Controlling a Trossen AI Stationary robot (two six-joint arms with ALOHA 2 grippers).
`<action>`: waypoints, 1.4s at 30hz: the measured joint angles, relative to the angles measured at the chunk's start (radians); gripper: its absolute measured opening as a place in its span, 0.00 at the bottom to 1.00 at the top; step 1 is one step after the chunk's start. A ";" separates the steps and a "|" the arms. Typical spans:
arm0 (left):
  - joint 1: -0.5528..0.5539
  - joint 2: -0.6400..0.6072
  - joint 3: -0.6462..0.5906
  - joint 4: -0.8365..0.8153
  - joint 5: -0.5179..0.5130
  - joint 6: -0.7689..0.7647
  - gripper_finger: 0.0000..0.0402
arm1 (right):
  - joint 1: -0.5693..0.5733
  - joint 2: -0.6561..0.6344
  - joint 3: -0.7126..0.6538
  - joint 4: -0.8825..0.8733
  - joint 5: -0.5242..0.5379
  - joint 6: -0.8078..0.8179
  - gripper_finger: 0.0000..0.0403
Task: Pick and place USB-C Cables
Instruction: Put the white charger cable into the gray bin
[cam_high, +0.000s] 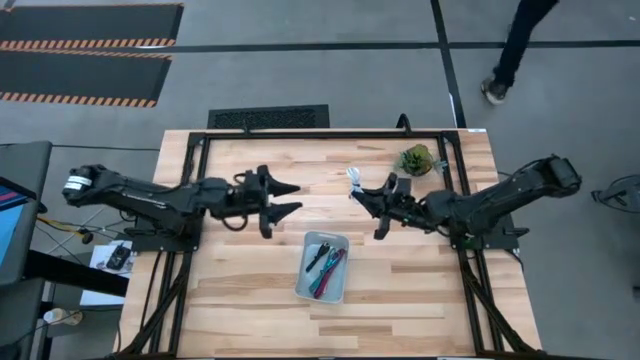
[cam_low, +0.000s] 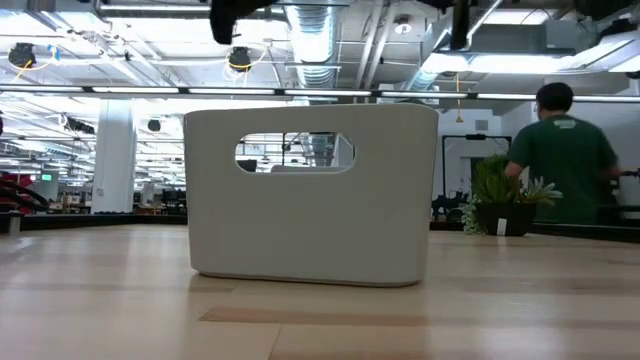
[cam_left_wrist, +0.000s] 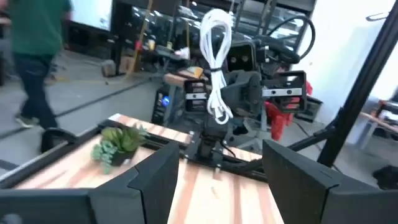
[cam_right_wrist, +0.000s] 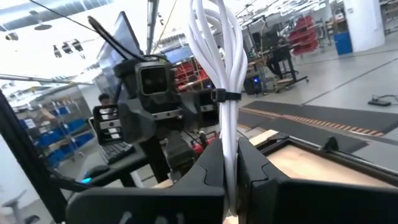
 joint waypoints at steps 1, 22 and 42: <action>0.012 0.018 0.003 0.010 0.028 -0.010 0.54 | -0.012 0.018 0.000 0.021 -0.017 0.003 0.03; 0.097 0.324 0.009 0.427 0.256 -0.063 0.54 | -0.077 0.190 0.001 0.152 -0.201 0.107 0.03; 0.095 0.344 0.009 0.415 0.249 -0.030 0.75 | -0.071 0.342 0.019 0.310 -0.253 0.172 0.03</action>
